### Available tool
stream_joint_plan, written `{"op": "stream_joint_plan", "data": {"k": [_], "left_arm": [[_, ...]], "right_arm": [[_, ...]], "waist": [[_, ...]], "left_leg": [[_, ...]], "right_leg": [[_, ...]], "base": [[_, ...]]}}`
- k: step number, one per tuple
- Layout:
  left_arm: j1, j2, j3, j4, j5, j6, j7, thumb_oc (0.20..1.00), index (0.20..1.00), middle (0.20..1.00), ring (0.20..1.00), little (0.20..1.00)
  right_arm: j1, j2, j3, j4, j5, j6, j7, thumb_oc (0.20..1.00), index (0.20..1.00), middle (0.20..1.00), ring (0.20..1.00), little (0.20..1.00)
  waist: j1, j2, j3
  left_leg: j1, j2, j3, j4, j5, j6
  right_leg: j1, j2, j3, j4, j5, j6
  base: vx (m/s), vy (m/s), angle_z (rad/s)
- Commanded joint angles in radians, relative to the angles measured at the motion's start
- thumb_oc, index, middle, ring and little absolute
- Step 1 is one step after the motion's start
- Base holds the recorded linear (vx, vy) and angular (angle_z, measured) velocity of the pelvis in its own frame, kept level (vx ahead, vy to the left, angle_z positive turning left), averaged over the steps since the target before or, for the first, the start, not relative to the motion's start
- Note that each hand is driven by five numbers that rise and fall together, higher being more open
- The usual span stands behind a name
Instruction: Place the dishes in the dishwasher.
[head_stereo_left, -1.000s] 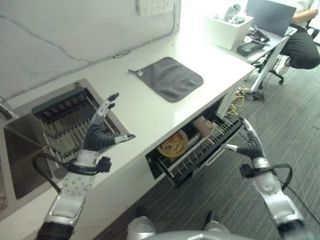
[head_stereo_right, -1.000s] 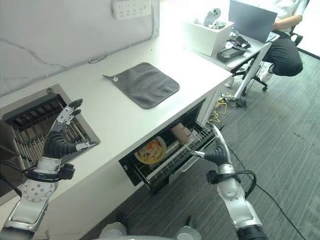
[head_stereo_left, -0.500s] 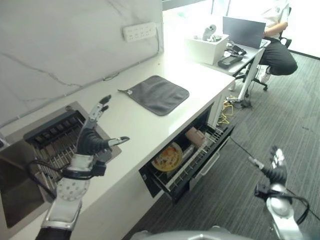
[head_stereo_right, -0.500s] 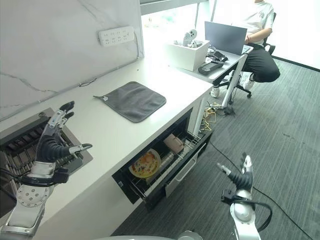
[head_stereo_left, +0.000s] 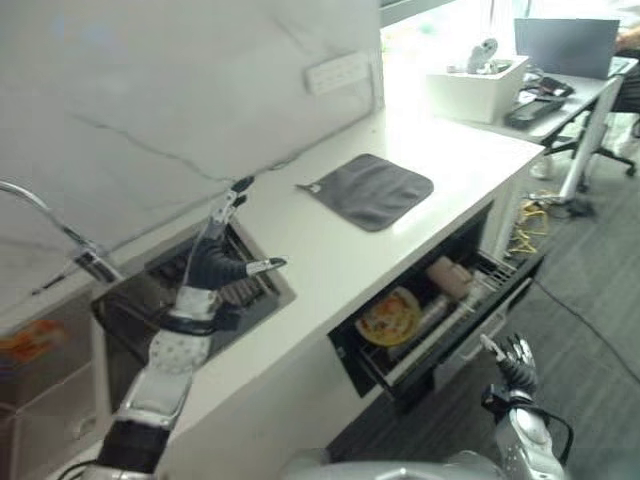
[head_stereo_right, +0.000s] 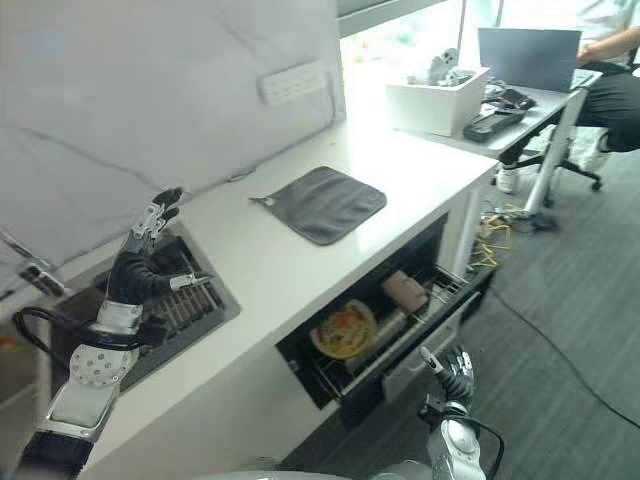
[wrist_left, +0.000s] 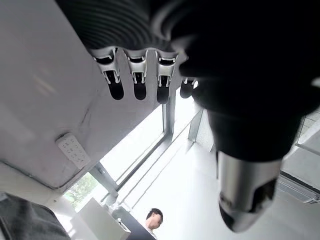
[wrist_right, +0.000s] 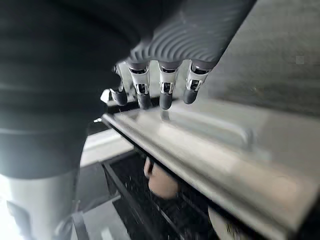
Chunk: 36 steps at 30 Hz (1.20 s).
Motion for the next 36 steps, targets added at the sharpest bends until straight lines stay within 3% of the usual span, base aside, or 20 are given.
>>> {"op": "stream_joint_plan", "data": {"k": [1, 8, 17, 29, 36], "left_arm": [[-0.039, -0.03, 0.011, -0.061, 0.024, 0.006, 0.042, 1.0, 1.0, 1.0, 1.0, 1.0], [-0.018, -0.055, -0.027, -0.082, 0.062, 0.017, 0.074, 1.0, 1.0, 1.0, 1.0, 1.0], [0.047, -0.04, -0.026, -0.097, 0.048, -0.004, 0.07, 1.0, 1.0, 1.0, 1.0, 1.0], [0.091, 0.003, -0.007, -0.136, 0.066, -0.032, 0.045, 1.0, 1.0, 1.0, 1.0, 1.0], [0.107, 0.053, 0.014, -0.159, 0.055, -0.048, 0.005, 1.0, 1.0, 1.0, 1.0, 1.0]], "right_arm": [[-0.059, -0.026, -0.025, -0.01, 0.036, -0.043, 0.063, 1.0, 1.0, 1.0, 1.0, 1.0], [-0.126, -0.064, -0.003, 0.076, 0.069, -0.002, 0.171, 1.0, 1.0, 1.0, 1.0, 1.0], [-0.193, -0.088, 0.045, 0.083, 0.077, 0.027, 0.211, 1.0, 1.0, 1.0, 1.0, 1.0], [-0.289, -0.099, 0.056, 0.083, 0.058, 0.035, 0.229, 1.0, 1.0, 1.0, 1.0, 1.0], [-0.344, -0.099, 0.089, 0.056, 0.024, 0.033, 0.248, 1.0, 1.0, 1.0, 1.0, 1.0]], "waist": [[-0.001, 0.043, 0.056], [0.048, 0.102, 0.058], [0.1, 0.135, 0.045], [0.169, 0.127, 0.035], [0.214, 0.104, 0.026]], "left_leg": [[0.089, -0.081, 0.022, -0.035, -0.059, 0.128], [0.041, -0.107, 0.001, 0.067, -0.091, 0.142], [0.036, -0.136, -0.03, 0.043, -0.064, 0.148], [0.048, -0.156, -0.07, -0.002, -0.037, 0.154], [0.055, -0.17, -0.112, -0.018, -0.032, 0.156]], "right_leg": [[-0.025, 0.0, -0.016, 0.343, 0.002, -0.041], [-0.009, -0.077, -0.031, 0.462, -0.065, -0.083], [0.037, -0.087, -0.048, 0.444, -0.052, -0.099], [0.098, -0.08, -0.106, 0.382, -0.006, -0.096], [0.139, -0.069, -0.143, 0.335, 0.02, -0.088]], "base": [[0.07, 0.147, 0.31], [0.06, 0.121, 0.22], [0.08, 0.077, 0.06], [0.06, 0.025, 0.13], [0.1, 0.003, 0.19]]}}
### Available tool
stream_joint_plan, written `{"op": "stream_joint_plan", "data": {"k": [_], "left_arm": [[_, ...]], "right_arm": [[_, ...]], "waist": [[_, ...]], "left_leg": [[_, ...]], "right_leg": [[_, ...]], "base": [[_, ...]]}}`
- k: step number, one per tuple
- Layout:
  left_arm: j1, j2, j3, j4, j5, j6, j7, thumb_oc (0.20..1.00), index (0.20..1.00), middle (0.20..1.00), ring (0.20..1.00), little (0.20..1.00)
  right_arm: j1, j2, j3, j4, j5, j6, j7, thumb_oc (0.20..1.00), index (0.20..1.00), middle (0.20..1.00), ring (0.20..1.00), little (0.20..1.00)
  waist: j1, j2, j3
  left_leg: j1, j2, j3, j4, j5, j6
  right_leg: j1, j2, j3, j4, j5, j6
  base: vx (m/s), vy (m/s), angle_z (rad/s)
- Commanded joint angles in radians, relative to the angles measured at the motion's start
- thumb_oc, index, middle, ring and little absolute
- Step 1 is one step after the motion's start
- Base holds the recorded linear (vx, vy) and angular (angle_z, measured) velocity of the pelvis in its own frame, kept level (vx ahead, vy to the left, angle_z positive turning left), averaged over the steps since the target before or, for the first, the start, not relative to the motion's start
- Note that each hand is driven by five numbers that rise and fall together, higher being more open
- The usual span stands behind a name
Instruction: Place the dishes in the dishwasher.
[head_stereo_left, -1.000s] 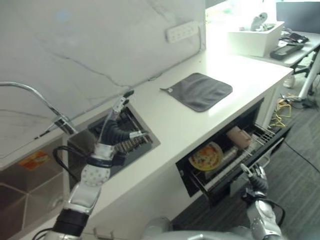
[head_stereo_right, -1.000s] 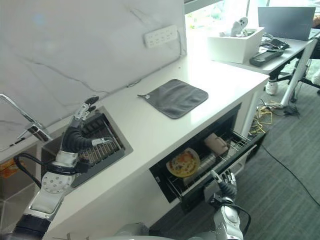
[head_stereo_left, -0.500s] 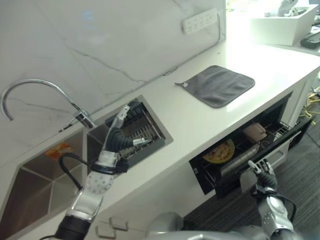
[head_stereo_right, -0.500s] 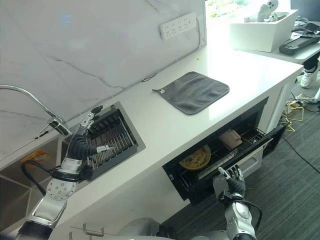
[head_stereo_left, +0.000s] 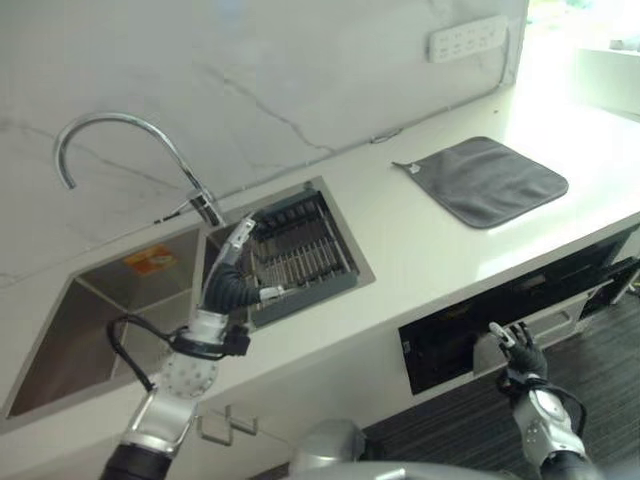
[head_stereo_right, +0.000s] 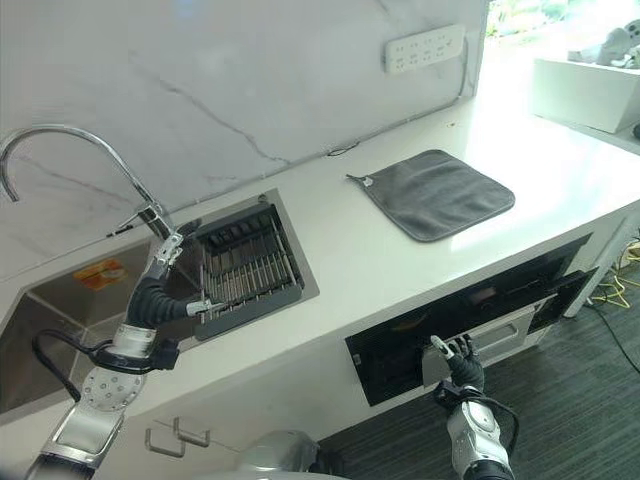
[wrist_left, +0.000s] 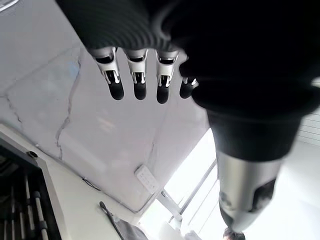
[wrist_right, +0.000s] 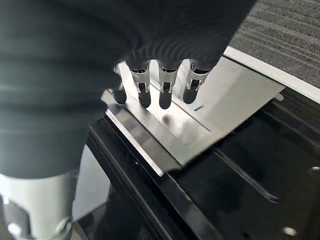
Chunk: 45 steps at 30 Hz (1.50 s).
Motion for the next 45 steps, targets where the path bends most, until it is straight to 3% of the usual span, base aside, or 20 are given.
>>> {"op": "stream_joint_plan", "data": {"k": [1, 10, 18, 26, 29, 30, 31, 34, 35, 37, 41, 42, 45], "left_arm": [[-0.002, 0.049, 0.084, -0.135, -0.013, -0.057, -0.012, 1.0, 1.0, 1.0, 1.0, 1.0], [-0.049, 0.149, 0.119, -0.154, -0.079, -0.044, -0.073, 1.0, 1.0, 1.0, 1.0, 1.0], [-0.129, 0.189, 0.107, -0.116, -0.112, -0.005, -0.104, 1.0, 1.0, 1.0, 1.0, 1.0], [-0.179, 0.21, 0.115, -0.103, -0.107, 0.017, -0.108, 1.0, 1.0, 1.0, 1.0, 1.0], [-0.214, 0.226, 0.116, -0.081, -0.07, 0.012, -0.066, 1.0, 1.0, 1.0, 1.0, 1.0], [-0.252, 0.232, 0.109, -0.066, -0.081, 0.011, -0.049, 1.0, 1.0, 1.0, 1.0, 1.0], [-0.26, 0.23, 0.112, -0.057, -0.083, 0.009, -0.042, 1.0, 1.0, 1.0, 1.0, 1.0], [-0.252, 0.224, 0.141, -0.024, -0.079, 0.025, 0.001, 1.0, 1.0, 1.0, 1.0, 1.0], [-0.19, 0.206, 0.201, 0.017, -0.087, 0.021, 0.067, 1.0, 1.0, 1.0, 1.0, 1.0], [-0.144, 0.179, 0.249, 0.03, -0.091, 0.019, 0.094, 1.0, 1.0, 1.0, 1.0, 1.0], [-0.055, 0.103, 0.341, 0.046, -0.138, 0.048, 0.131, 1.0, 1.0, 1.0, 1.0, 1.0], [-0.009, 0.064, 0.387, 0.066, -0.19, 0.046, 0.136, 1.0, 1.0, 1.0, 1.0, 1.0], [0.046, -0.01, 0.422, 0.098, -0.316, 0.049, 0.08, 1.0, 1.0, 1.0, 1.0, 1.0]], "right_arm": [[-0.238, 0.031, 0.094, -0.09, -0.073, -0.074, 0.115, 1.0, 1.0, 1.0, 1.0, 1.0], [-0.462, -0.071, 0.125, -0.058, -0.149, -0.005, 0.121, 1.0, 1.0, 1.0, 1.0, 1.0], [-0.588, -0.125, 0.148, 0.034, -0.162, 0.044, 0.118, 1.0, 1.0, 1.0, 1.0, 1.0], [-0.549, -0.117, 0.155, 0.062, -0.115, 0.042, 0.12, 1.0, 1.0, 1.0, 1.0, 1.0], [-0.507, -0.105, 0.151, 0.075, -0.043, 0.051, 0.134, 1.0, 1.0, 1.0, 1.0, 1.0], [-0.427, -0.101, 0.152, 0.075, 0.002, 0.043, 0.107, 1.0, 1.0, 1.0, 1.0, 1.0], [-0.388, -0.102, 0.147, 0.084, 0.007, 0.025, 0.111, 1.0, 1.0, 1.0, 1.0, 1.0], [-0.331, -0.09, 0.137, 0.138, 0.004, -0.003, 0.163, 1.0, 1.0, 1.0, 1.0, 1.0], [-0.304, -0.079, 0.116, 0.233, -0.005, -0.011, 0.237, 1.0, 1.0, 1.0, 1.0, 1.0], [-0.281, -0.076, 0.109, 0.262, -0.039, -0.01, 0.268, 1.0, 1.0, 1.0, 1.0, 1.0], [-0.225, -0.074, 0.112, 0.299, -0.078, -0.02, 0.294, 1.0, 1.0, 1.0, 1.0, 1.0], [-0.198, -0.07, 0.122, 0.32, -0.096, -0.028, 0.305, 1.0, 1.0, 1.0, 1.0, 1.0], [-0.149, -0.053, 0.127, 0.318, -0.094, -0.025, 0.291, 1.0, 1.0, 1.0, 1.0, 1.0]], "waist": [[0.066, 0.041, -0.037], [0.156, -0.012, -0.033], [0.185, -0.053, -0.033], [0.195, -0.094, -0.029], [0.178, -0.126, -0.03], [0.136, -0.151, -0.022], [0.119, -0.151, -0.021], [0.094, -0.151, -0.029], [0.095, -0.142, -0.035], [0.103, -0.139, -0.041], [0.111, -0.138, -0.043], [0.116, -0.134, -0.042], [0.108, -0.131, -0.034]], "left_leg": [[0.107, -0.068, 0.022, -0.177, 0.062, 0.083], [0.101, -0.086, -0.063, -0.205, 0.086, 0.067], [0.113, -0.066, -0.069, -0.235, 0.104, 0.048], [0.123, -0.04, -0.087, -0.273, 0.125, 0.037], [0.109, -0.037, -0.136, -0.299, 0.137, 0.038], [0.094, -0.052, -0.214, -0.295, 0.13, 0.052], [0.082, -0.052, -0.235, -0.299, 0.155, 0.059], [0.088, -0.045, -0.271, -0.328, 0.181, 0.046], [0.091, -0.013, -0.282, -0.36, 0.227, 0.003], [0.061, 0.016, -0.285, -0.359, 0.261, -0.04], [-0.018, 0.08, -0.264, -0.36, 0.328, -0.104], [-0.043, 0.118, -0.27, -0.379, 0.381, -0.128], [-0.054, 0.176, -0.219, -0.432, 0.465, -0.158]], "right_leg": [[0.034, 0.062, -0.013, 0.133, 0.057, -0.041], [0.1, 0.095, -0.062, 0.016, 0.122, -0.023], [0.126, 0.115, -0.092, -0.068, 0.163, 0.003], [0.117, 0.138, -0.092, -0.09, 0.178, 0.027], [0.088, 0.239, 0.009, -0.086, 0.123, 0.022], [0.029, 0.36, 0.16, -0.08, 0.062, 0.003], [0.01, 0.413, 0.187, -0.093, 0.046, -0.024], [-0.01, 0.475, 0.235, -0.106, 0.017, -0.044], [0.011, 0.526, 0.251, -0.187, -0.027, -0.072], [0.04, 0.556, 0.257, -0.257, -0.072, -0.104], [0.064, 0.579, 0.253, -0.333, -0.082, -0.134], [0.068, 0.591, 0.254, -0.354, -0.087, -0.147], [0.075, 0.609, 0.237, -0.402, -0.071, -0.151]], "base": [[0.13, -0.019, 0.36], [0.1, -0.015, 0.27], [-0.02, -0.001, 0.11], [-0.09, -0.076, 0.12], [-0.3, -0.169, 0.22], [-0.4, -0.133, 0.97], [-0.39, -0.117, 1.54], [-0.33, -0.05, 1.23], [-0.44, -0.056, 0.35], [-0.38, -0.029, 0.18], [-0.36, 0.009, 0.0], [-0.36, 0.016, 0.09], [-0.24, -0.005, 0.19]]}}
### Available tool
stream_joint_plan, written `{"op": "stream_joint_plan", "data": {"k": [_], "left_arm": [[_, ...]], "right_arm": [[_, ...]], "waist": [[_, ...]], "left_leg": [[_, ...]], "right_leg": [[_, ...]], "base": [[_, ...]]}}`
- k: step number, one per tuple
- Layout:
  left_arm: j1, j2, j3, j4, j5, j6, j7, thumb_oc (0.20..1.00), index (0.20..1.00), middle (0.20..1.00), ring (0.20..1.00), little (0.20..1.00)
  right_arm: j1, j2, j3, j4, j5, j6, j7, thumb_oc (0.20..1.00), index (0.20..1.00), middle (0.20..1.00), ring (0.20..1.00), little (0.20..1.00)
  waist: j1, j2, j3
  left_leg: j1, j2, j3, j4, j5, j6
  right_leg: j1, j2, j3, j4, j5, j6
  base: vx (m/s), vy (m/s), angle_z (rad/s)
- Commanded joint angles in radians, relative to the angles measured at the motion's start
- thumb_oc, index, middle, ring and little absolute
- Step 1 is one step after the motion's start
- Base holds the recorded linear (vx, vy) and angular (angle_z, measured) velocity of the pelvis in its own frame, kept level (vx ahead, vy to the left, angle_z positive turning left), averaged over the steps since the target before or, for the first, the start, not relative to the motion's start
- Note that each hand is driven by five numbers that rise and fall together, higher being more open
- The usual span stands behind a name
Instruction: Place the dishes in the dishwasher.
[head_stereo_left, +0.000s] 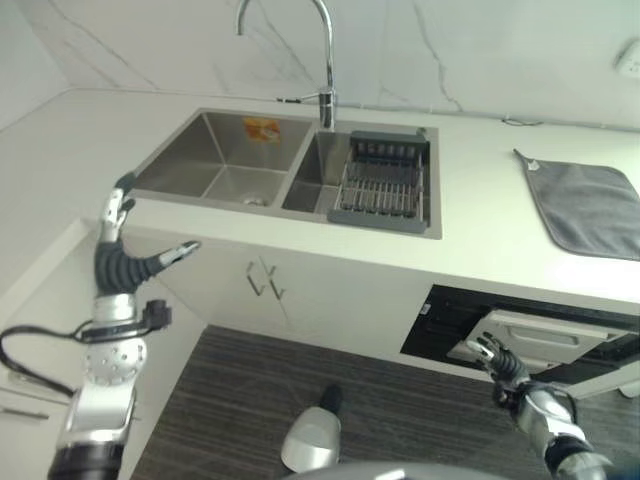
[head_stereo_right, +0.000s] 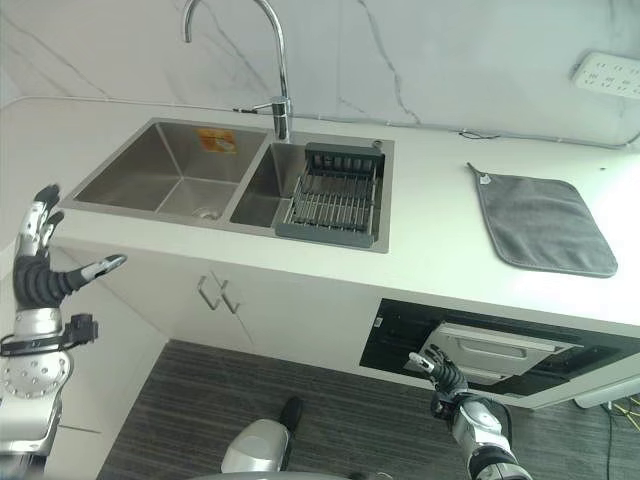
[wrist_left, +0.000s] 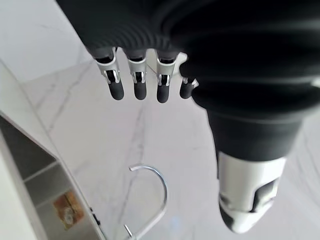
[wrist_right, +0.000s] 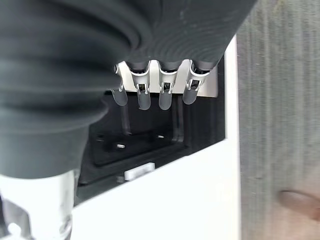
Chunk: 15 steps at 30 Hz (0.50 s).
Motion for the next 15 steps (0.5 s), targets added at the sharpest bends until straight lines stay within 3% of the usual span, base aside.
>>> {"op": "stream_joint_plan", "data": {"k": [1, 2, 3, 5, 8, 9, 10, 11, 13, 15], "left_arm": [[-0.02, 0.008, 0.013, -0.008, -0.125, -0.02, -0.039, 1.0, 1.0, 1.0, 1.0, 1.0], [-0.033, -0.052, -0.007, 0.058, -0.122, -0.008, -0.105, 1.0, 1.0, 1.0, 1.0, 1.0], [-0.034, -0.052, -0.007, 0.061, -0.123, -0.01, -0.107, 1.0, 1.0, 1.0, 1.0, 1.0], [-0.043, -0.072, -0.034, 0.132, -0.137, -0.016, -0.119, 1.0, 1.0, 1.0, 1.0, 1.0], [-0.032, -0.085, -0.078, 0.217, -0.169, -0.002, -0.166, 1.0, 1.0, 1.0, 1.0, 1.0], [-0.025, -0.093, -0.105, 0.272, -0.208, 0.039, -0.223, 1.0, 1.0, 1.0, 1.0, 1.0], [-0.011, -0.104, -0.135, 0.339, -0.232, 0.063, -0.28, 1.0, 1.0, 1.0, 1.0, 1.0], [0.01, -0.135, -0.183, 0.502, -0.26, 0.175, -0.426, 1.0, 1.0, 1.0, 1.0, 1.0], [0.006, -0.16, -0.235, 0.619, -0.206, 0.224, -0.483, 1.0, 1.0, 1.0, 1.0, 1.0], [-0.017, -0.193, -0.277, 0.745, -0.191, 0.324, -0.581, 1.0, 1.0, 1.0, 1.0, 1.0]], "right_arm": [[-0.048, 0.025, 0.006, -0.021, -0.012, -0.054, -0.003, 1.0, 1.0, 1.0, 1.0, 1.0], [0.028, 0.036, -0.036, -0.049, 0.014, -0.037, -0.008, 1.0, 1.0, 1.0, 1.0, 1.0], [0.03, 0.036, -0.037, -0.051, 0.014, -0.037, -0.008, 1.0, 1.0, 1.0, 1.0, 1.0], [0.057, 0.036, -0.056, -0.056, -0.008, -0.024, 0.0, 1.0, 1.0, 1.0, 1.0, 1.0], [0.067, 0.034, -0.078, -0.036, -0.004, -0.006, 0.007, 1.0, 1.0, 1.0, 1.0, 1.0], [0.078, 0.042, -0.089, -0.018, 0.005, -0.007, 0.017, 1.0, 1.0, 1.0, 1.0, 1.0], [0.097, 0.049, -0.111, -0.01, 0.008, -0.002, 0.022, 1.0, 1.0, 1.0, 1.0, 1.0], [0.117, 0.06, -0.145, 0.018, 0.007, 0.039, 0.023, 1.0, 1.0, 1.0, 1.0, 1.0], [0.124, 0.074, -0.155, 0.044, 0.018, 0.069, 0.012, 1.0, 1.0, 1.0, 1.0, 1.0], [0.128, 0.086, -0.157, 0.079, -0.013, 0.112, 0.009, 1.0, 1.0, 1.0, 1.0, 1.0]], "waist": [[-0.01, -0.04, -0.021], [-0.073, -0.057, -0.007], [-0.074, -0.057, -0.008], [-0.102, -0.078, -0.007], [-0.115, -0.109, -0.011], [-0.125, -0.117, -0.022], [-0.136, -0.104, -0.035], [-0.155, -0.076, -0.057], [-0.168, -0.06, -0.064], [-0.187, -0.049, -0.074]], "left_leg": [[-0.059, 0.077, 0.071, 0.028, 0.196, -0.048], [-0.064, 0.129, 0.251, 0.065, 0.2, -0.084], [-0.066, 0.129, 0.251, 0.069, 0.197, -0.084], [-0.061, 0.077, 0.271, 0.174, 0.099, -0.052], [-0.055, -0.024, 0.267, 0.332, -0.085, 0.026], [-0.015, -0.06, 0.287, 0.344, -0.179, 0.067], [0.035, -0.068, 0.263, 0.258, -0.164, 0.057], [0.115, -0.052, 0.263, 0.122, -0.125, 0.043], [0.148, -0.042, 0.258, 0.04, -0.099, 0.036], [0.179, -0.045, 0.244, -0.034, -0.083, 0.035]], "right_leg": [[0.11, 0.01, 0.002, -0.1, 0.061, 0.06], [0.125, 0.003, -0.05, -0.155, 0.079, 0.074], [0.126, 0.003, -0.05, -0.157, 0.08, 0.074], [0.109, -0.008, -0.048, -0.176, 0.1, 0.074], [0.081, -0.042, -0.029, -0.19, 0.145, 0.089], [0.066, -0.052, -0.026, -0.192, 0.164, 0.107], [0.053, -0.047, -0.026, -0.182, 0.164, 0.119], [0.048, -0.041, -0.032, -0.169, 0.154, 0.125], [0.049, -0.041, -0.031, -0.176, 0.163, 0.135], [0.043, -0.048, -0.019, -0.181, 0.168, 0.15]], "base": [[-0.33, -0.063, 0.65], [-0.24, -0.055, 0.94], [-0.33, -0.059, 1.21], [-0.24, 0.016, 1.06], [-0.13, 0.082, 0.1], [-0.04, 0.175, 0.47], [0.06, 0.295, 0.75], [0.1, 0.235, 0.84], [0.08, 0.16, 0.38], [0.1, 0.14, 0.15]]}}
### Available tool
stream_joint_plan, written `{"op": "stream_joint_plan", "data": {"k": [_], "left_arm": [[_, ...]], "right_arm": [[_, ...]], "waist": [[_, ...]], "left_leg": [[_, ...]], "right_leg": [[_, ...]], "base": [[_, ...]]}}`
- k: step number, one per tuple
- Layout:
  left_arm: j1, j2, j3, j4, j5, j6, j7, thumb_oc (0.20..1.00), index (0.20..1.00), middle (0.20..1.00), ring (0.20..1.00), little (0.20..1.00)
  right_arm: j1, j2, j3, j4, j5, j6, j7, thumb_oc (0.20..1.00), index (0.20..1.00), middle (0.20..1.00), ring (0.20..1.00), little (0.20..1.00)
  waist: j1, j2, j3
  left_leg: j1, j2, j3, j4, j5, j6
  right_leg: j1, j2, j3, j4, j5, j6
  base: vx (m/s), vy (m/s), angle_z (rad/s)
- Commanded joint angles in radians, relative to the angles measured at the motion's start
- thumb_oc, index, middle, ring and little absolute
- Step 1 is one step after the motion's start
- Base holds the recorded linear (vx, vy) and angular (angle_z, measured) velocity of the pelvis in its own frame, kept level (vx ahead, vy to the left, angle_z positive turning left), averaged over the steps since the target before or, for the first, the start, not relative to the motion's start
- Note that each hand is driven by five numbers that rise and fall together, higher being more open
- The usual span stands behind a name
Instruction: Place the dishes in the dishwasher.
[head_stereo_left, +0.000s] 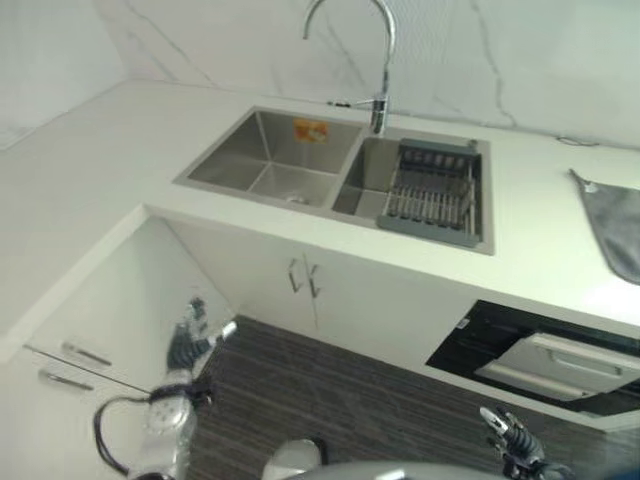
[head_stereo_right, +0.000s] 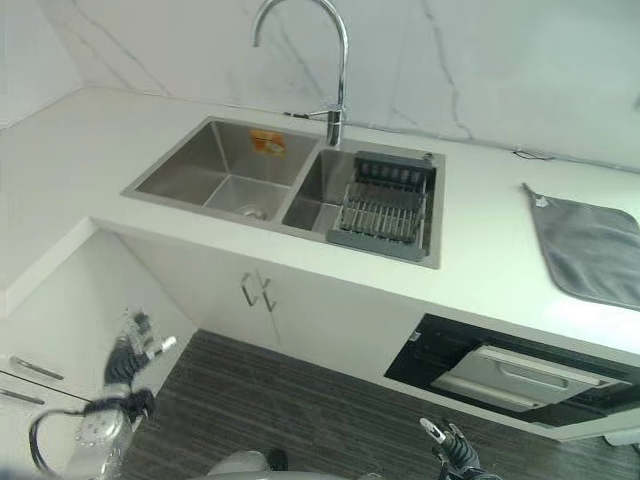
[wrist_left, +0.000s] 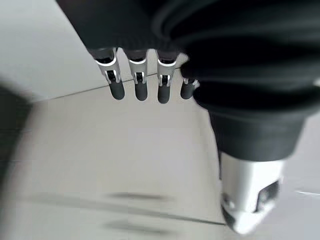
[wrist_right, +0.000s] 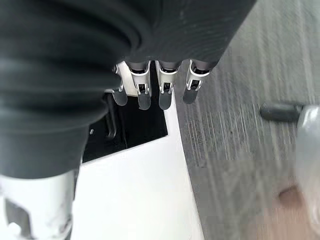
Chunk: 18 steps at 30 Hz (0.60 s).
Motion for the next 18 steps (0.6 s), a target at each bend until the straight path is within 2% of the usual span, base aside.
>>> {"op": "stream_joint_plan", "data": {"k": [1, 2, 3, 4, 6, 12, 18], "left_arm": [[-0.021, -0.013, -0.011, -0.081, 0.04, 0.14, -0.194, 1.0, 1.0, 1.0, 1.0, 1.0], [-0.034, -0.019, -0.027, -0.025, 0.069, 0.182, -0.232, 1.0, 1.0, 1.0, 1.0, 1.0], [-0.063, -0.034, -0.049, 0.09, 0.089, 0.298, -0.28, 1.0, 1.0, 1.0, 1.0, 1.0], [-0.086, -0.039, -0.052, 0.156, 0.091, 0.363, -0.328, 1.0, 1.0, 1.0, 1.0, 1.0], [-0.107, -0.045, -0.058, 0.217, 0.105, 0.419, -0.407, 1.0, 1.0, 1.0, 1.0, 1.0], [-0.142, -0.055, -0.088, 0.275, 0.081, 0.487, -0.448, 1.0, 1.0, 1.0, 1.0, 1.0], [-0.172, -0.07, -0.127, 0.287, 0.104, 0.45, -0.426, 1.0, 1.0, 1.0, 1.0, 1.0]], "right_arm": [[-0.059, -0.04, 0.025, 0.017, -0.047, 0.053, 0.001, 1.0, 1.0, 1.0, 1.0, 1.0], [-0.052, -0.035, 0.029, 0.03, -0.073, 0.061, 0.002, 1.0, 1.0, 1.0, 1.0, 1.0], [-0.039, -0.027, 0.039, 0.047, -0.096, 0.084, -0.009, 1.0, 1.0, 1.0, 1.0, 1.0], [-0.032, -0.024, 0.042, 0.05, -0.098, 0.104, -0.016, 1.0, 1.0, 1.0, 1.0, 1.0], [-0.022, -0.019, 0.041, 0.057, -0.112, 0.116, -0.013, 1.0, 1.0, 1.0, 1.0, 1.0], [-0.017, -0.022, 0.038, 0.098, -0.129, 0.132, 0.007, 1.0, 1.0, 1.0, 1.0, 1.0], [-0.031, -0.015, 0.073, 0.104, -0.168, 0.159, 0.007, 1.0, 1.0, 1.0, 1.0, 1.0]], "waist": [[0.013, 0.035, 0.028], [0.002, 0.038, 0.027], [-0.022, 0.043, 0.027], [-0.04, 0.044, 0.03], [-0.062, 0.044, 0.032], [-0.094, 0.038, 0.033], [-0.102, 0.029, 0.032]], "left_leg": [[0.043, 0.076, -0.031, -0.034, 0.027, -0.079], [0.043, 0.078, -0.025, -0.037, 0.026, -0.078], [0.047, 0.077, -0.008, -0.036, 0.021, -0.074], [0.05, 0.078, 0.011, -0.035, 0.019, -0.07], [0.057, 0.076, 0.032, -0.034, 0.01, -0.063], [0.069, 0.076, 0.071, -0.032, -0.002, -0.059], [0.071, 0.081, 0.093, -0.035, -0.002, -0.061]], "right_leg": [[0.037, 0.078, -0.002, -0.064, 0.088, -0.007], [0.033, 0.073, 0.001, -0.061, 0.087, -0.002], [0.023, 0.061, 0.007, -0.048, 0.082, 0.007], [0.018, 0.056, 0.011, -0.04, 0.08, 0.011], [0.016, 0.054, 0.021, -0.04, 0.08, 0.013], [0.021, 0.06, 0.042, -0.075, 0.098, 0.018], [0.027, 0.068, 0.045, -0.112, 0.113, 0.019]], "base": [[0.07, 0.101, 0.0], [0.06, 0.118, -0.02], [0.04, 0.113, -0.04], [0.04, 0.094, -0.13], [0.03, 0.026, -0.49], [0.02, -0.011, -0.38], [-0.02, -0.024, -0.12]]}}
